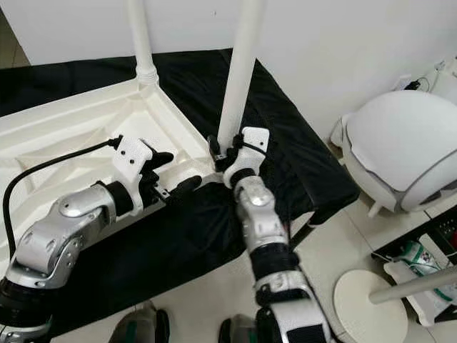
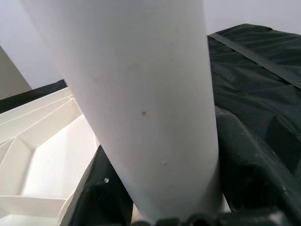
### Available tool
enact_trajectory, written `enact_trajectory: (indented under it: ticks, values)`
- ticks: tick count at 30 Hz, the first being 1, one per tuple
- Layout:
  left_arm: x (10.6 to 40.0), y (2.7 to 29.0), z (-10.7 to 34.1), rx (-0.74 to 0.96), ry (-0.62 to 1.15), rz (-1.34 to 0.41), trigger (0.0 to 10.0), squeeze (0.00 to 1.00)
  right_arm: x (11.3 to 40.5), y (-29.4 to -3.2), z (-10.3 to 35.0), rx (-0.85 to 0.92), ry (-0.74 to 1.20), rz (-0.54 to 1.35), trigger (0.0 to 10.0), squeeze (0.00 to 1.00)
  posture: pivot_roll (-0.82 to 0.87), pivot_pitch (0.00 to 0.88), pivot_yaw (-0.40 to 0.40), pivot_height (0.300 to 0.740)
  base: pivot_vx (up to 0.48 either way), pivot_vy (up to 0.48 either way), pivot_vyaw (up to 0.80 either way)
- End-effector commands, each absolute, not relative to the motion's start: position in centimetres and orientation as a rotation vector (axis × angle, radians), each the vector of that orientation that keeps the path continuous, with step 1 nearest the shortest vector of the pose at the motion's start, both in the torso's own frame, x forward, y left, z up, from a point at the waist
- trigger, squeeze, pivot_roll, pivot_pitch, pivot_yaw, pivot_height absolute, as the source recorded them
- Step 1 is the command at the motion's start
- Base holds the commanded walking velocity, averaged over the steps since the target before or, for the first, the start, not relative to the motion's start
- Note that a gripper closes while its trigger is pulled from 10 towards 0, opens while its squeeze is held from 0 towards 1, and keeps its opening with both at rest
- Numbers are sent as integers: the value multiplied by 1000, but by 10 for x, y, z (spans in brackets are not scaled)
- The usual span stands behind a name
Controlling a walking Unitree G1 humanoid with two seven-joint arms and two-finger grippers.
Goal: Building children table
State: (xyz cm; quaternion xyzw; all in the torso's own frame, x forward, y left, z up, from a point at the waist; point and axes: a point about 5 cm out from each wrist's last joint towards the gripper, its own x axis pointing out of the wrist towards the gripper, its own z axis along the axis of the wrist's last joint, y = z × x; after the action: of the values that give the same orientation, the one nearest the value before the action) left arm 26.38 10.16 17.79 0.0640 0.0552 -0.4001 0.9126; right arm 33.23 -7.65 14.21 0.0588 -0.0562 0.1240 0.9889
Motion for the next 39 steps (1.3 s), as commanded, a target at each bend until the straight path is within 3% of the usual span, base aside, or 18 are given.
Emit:
enact_trajectory:
  ticks: [1, 6, 7, 8, 20, 21, 29, 39]
  values:
    - [263, 99, 179, 133, 112, -833, 10000, 0, 330, -75, 140, 150, -92, 235, 10000, 0, -5, 26, -52, 740, 0, 0, 0]
    - [263, 98, 179, 133, 112, -835, 10000, 0, 328, -76, 142, 145, -88, 241, 10000, 0, -8, 23, -54, 740, 0, 0, 0]
    - [263, 98, 179, 133, 112, -836, 10000, 0, 328, -79, 142, 144, -84, 236, 10000, 63, -9, 24, -55, 740, 0, 0, 0]
    - [264, 98, 180, 133, 111, -837, 10000, 0, 328, -82, 143, 148, -84, 237, 10000, 1000, -9, 25, -55, 740, 0, 0, 0]
    - [264, 97, 180, 134, 112, -845, 10000, 0, 334, -113, 153, 94, -110, 460, 10000, 1000, -13, 15, -53, 740, 0, 0, 0]
    - [264, 97, 180, 136, 111, -849, 10000, 0, 340, -123, 151, 66, -79, 549, 10000, 0, -14, 8, -54, 740, 0, 0, 0]
    - [265, 96, 181, 137, 108, -854, 10000, 0, 349, -132, 148, 9, -42, 669, 10000, 0, -15, 0, -52, 740, 0, 0, 0]
    - [267, 96, 183, 144, 100, -857, 10000, 0, 365, -119, 147, -43, -5, 786, 10000, 0, 0, 0, -49, 740, 0, 0, 0]
